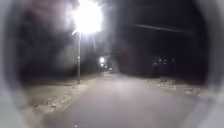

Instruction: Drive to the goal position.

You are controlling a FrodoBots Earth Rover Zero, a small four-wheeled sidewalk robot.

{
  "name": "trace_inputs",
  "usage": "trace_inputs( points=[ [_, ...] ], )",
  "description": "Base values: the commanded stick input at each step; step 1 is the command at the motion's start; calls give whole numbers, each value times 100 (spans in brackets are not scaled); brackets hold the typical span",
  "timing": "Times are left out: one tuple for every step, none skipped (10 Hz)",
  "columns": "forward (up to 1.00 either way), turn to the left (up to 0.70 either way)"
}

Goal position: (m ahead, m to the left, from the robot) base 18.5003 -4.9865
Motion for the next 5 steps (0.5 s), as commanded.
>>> trace_inputs(
  points=[
    [100,19],
    [100,38],
    [100,40],
    [100,40],
    [100,40]
  ],
)
